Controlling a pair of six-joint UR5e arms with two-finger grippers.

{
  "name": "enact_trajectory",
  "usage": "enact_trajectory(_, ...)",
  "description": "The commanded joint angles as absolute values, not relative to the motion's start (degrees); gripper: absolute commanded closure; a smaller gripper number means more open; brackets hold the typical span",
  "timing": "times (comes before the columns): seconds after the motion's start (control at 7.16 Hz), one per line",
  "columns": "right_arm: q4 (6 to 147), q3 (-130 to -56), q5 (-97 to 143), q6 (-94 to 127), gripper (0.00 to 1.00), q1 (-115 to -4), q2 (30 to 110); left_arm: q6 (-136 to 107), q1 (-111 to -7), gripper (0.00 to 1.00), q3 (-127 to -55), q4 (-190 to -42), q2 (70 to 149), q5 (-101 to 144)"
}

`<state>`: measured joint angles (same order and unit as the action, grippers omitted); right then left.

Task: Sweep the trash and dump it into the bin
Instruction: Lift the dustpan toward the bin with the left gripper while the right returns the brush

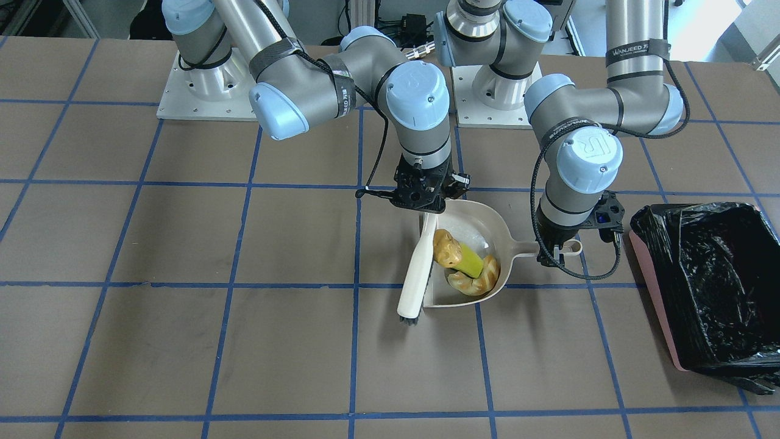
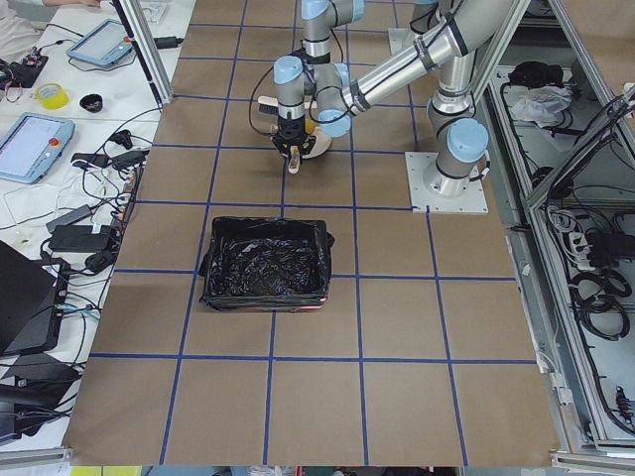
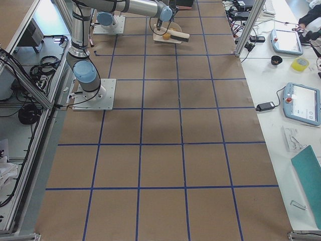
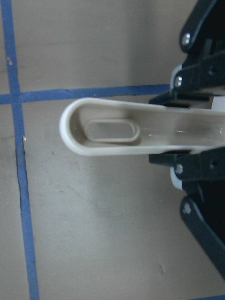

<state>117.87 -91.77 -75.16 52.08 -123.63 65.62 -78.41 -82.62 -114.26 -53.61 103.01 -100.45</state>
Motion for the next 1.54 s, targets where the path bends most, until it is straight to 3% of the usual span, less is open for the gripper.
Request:
enact_trajectory(0.0,116.98,-91.41,-74.62,58.34,1.00,-127.15,65.74,-78.48,-82.88,1.00,-114.26,-53.70,102.92,-98.98)
enact_trajectory(0.7,114.01,-90.10,-75.85,52.13,1.00,-125.26,66.00,-78.31,-82.79,1.00,-114.08,-53.61,102.74,-97.29)
enact_trajectory(1.12,96.54,-88.15,-76.28,33.10,1.00,-111.50,71.70,-77.52,-82.53,1.00,-111.20,-55.28,102.66,-94.92)
enact_trajectory(1.4,94.85,-88.59,-84.88,22.37,1.00,-99.21,72.42,-77.43,-81.65,1.00,-102.98,-61.65,103.18,-91.17)
